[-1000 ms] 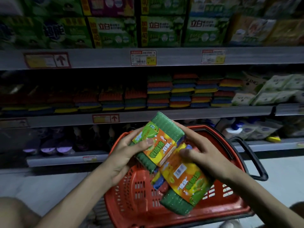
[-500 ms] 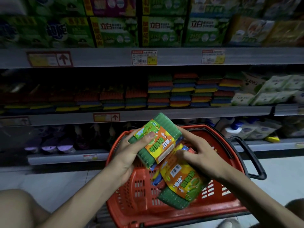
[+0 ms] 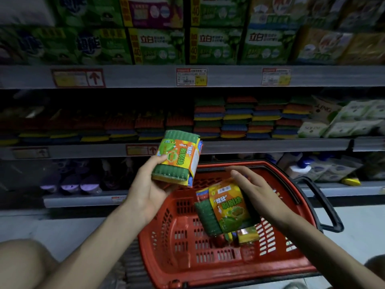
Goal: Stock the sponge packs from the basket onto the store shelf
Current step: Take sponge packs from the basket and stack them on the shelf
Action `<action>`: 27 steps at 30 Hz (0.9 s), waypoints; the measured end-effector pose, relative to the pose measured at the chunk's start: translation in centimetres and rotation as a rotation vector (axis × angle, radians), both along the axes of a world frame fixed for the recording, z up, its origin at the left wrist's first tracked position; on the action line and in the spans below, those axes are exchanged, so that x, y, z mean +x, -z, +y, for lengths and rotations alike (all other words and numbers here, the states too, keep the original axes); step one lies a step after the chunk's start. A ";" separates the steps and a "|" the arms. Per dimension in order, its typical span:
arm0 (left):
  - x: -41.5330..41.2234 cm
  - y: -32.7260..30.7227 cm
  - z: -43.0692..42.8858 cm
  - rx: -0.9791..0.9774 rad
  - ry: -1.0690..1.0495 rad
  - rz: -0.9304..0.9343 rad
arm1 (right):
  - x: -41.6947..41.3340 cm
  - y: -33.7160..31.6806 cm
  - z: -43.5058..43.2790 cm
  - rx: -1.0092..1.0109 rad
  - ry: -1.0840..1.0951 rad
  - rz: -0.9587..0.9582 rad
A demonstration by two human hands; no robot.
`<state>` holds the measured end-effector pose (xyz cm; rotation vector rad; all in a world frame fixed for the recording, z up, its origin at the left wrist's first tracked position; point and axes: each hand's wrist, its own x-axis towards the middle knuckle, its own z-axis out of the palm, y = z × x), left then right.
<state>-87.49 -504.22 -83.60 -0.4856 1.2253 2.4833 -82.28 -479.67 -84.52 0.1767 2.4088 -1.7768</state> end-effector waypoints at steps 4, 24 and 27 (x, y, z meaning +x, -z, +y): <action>-0.1 -0.3 -0.9 0.012 -0.013 0.041 | -0.7 0.2 -0.5 0.024 0.077 -0.003; -0.4 -2.0 -2.4 -0.594 0.141 0.443 | -1.6 -2.1 -2.1 0.348 -0.272 0.142; -0.4 -2.0 -2.1 -0.640 0.191 0.498 | -2.0 -2.1 -2.1 0.266 -0.301 0.079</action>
